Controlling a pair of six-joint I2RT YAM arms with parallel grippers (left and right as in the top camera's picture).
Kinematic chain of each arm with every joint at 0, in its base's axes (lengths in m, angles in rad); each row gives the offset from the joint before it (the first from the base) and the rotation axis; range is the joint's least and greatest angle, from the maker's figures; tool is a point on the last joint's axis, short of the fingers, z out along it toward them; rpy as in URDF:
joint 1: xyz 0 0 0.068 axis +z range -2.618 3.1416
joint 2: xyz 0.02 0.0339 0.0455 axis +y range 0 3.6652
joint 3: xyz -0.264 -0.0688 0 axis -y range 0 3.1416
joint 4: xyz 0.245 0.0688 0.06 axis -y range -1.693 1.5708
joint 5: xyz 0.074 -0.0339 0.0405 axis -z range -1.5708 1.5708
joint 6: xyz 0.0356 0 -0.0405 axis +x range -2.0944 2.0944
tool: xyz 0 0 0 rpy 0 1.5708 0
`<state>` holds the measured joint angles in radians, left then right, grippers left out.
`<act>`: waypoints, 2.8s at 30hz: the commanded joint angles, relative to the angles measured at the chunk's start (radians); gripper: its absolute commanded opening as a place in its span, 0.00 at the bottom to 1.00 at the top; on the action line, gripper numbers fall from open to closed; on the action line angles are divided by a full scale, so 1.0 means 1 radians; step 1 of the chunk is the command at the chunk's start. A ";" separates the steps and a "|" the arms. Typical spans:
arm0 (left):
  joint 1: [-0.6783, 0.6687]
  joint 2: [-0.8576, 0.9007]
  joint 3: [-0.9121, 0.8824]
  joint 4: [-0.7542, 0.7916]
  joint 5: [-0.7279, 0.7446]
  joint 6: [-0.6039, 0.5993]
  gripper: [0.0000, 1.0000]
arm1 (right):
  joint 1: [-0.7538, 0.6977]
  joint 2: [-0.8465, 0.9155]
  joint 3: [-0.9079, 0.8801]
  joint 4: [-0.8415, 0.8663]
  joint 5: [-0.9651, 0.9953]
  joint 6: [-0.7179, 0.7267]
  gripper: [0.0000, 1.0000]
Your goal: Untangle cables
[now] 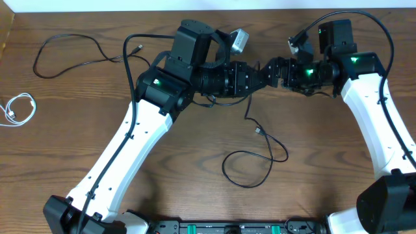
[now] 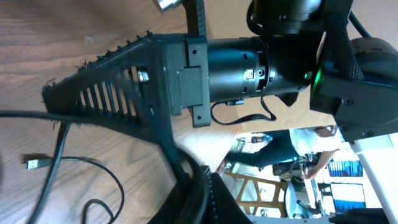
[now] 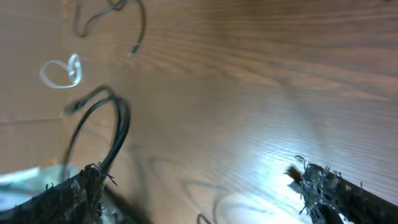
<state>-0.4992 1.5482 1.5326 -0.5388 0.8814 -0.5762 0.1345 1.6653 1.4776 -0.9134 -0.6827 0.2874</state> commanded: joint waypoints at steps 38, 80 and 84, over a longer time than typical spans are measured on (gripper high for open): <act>0.102 -0.013 0.011 0.005 0.041 -0.140 0.08 | 0.144 0.006 0.000 -0.028 0.404 0.146 0.33; 0.156 -0.013 0.011 -0.280 -0.101 -0.159 0.07 | 0.284 0.006 0.000 0.058 0.224 -0.027 0.79; 0.155 -0.013 0.011 -0.256 -0.019 -0.163 0.08 | 0.316 0.006 0.000 0.085 0.294 -0.026 0.79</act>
<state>-0.3439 1.5482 1.5322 -0.8085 0.7677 -0.7307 0.4316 1.6653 1.4776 -0.8406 -0.4278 0.2802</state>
